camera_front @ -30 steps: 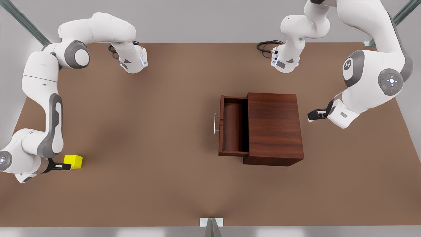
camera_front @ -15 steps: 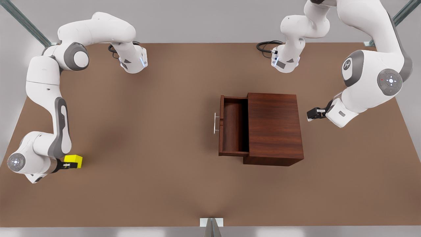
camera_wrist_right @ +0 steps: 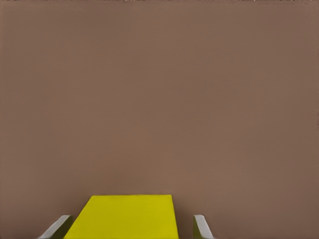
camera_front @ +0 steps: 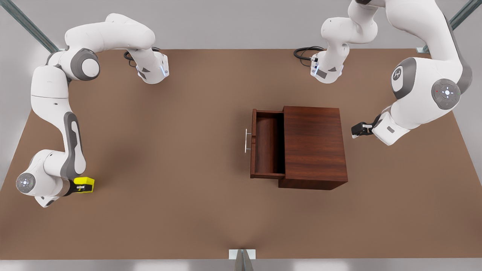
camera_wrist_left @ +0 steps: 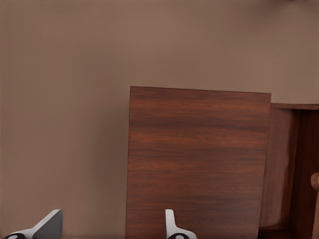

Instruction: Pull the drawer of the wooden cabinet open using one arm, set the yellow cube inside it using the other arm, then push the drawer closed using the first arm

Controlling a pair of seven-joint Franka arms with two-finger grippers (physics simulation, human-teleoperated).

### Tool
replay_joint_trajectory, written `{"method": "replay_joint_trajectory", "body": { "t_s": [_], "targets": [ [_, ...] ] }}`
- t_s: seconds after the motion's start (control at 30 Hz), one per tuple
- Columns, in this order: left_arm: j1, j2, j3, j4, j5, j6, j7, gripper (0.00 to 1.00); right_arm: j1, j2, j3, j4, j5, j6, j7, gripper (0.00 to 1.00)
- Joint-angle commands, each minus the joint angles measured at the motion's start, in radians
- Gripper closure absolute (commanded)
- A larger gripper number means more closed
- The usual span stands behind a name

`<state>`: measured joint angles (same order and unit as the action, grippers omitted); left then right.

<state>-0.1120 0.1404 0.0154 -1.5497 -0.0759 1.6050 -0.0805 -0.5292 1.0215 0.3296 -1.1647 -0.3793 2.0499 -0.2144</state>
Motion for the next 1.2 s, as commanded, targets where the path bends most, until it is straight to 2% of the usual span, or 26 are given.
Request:
{"method": "replay_joint_trajectory", "body": {
  "t_s": [0.0, 0.1, 0.13, 0.2, 0.27, 0.43, 0.53, 0.6, 0.83, 1.07, 1.17],
  "targets": [
    [0.000, -0.001, 0.000, 0.000, 0.001, 0.000, 0.025, 0.00, 0.000, -0.001, 0.000, 0.000, 0.002, 0.023, 0.001, 0.13],
    [0.000, -0.002, 0.000, -0.001, 0.001, 0.000, 0.024, 0.00, 0.003, -0.005, 0.000, -0.004, 0.002, 0.015, 0.013, 0.34],
    [0.000, -0.002, 0.000, -0.001, 0.001, -0.002, 0.022, 0.00, 0.003, -0.005, 0.000, -0.004, 0.002, 0.013, 0.012, 0.34],
    [0.000, -0.002, 0.000, -0.001, 0.001, -0.002, 0.024, 0.00, 0.003, -0.006, 0.000, -0.006, 0.002, 0.010, 0.017, 0.46],
    [0.000, -0.004, 0.000, -0.004, 0.001, -0.002, 0.024, 0.00, 0.002, -0.021, 0.011, -0.004, 0.002, 0.003, 0.021, 0.49],
    [0.000, -0.005, 0.000, -0.006, 0.001, -0.002, 0.022, 0.00, 0.005, -0.069, 0.035, -0.004, 0.007, -0.065, 0.050, 0.50],
    [0.000, -0.005, 0.000, -0.006, 0.001, -0.002, 0.024, 0.00, 0.009, -0.149, 0.109, -0.001, 0.008, -0.189, 0.179, 0.50],
    [0.000, -0.005, 0.000, -0.006, 0.001, -0.002, 0.024, 0.00, 0.011, -0.192, 0.193, 0.005, 0.007, -0.278, 0.326, 0.50],
    [0.000, -0.005, 0.000, -0.006, 0.001, -0.002, 0.022, 0.00, 0.279, -0.316, 0.204, 0.020, 0.094, -0.505, 0.836, 0.50],
    [0.000, -0.005, 0.000, -0.006, 0.001, -0.002, 0.022, 0.00, 0.558, -0.328, 0.241, 0.079, 0.165, -0.510, 1.357, 0.50],
    [0.000, -0.005, 0.000, -0.006, 0.001, -0.002, 0.022, 0.00, 0.649, -0.317, 0.244, 0.092, 0.204, -0.448, 1.580, 0.50]
  ]
}}
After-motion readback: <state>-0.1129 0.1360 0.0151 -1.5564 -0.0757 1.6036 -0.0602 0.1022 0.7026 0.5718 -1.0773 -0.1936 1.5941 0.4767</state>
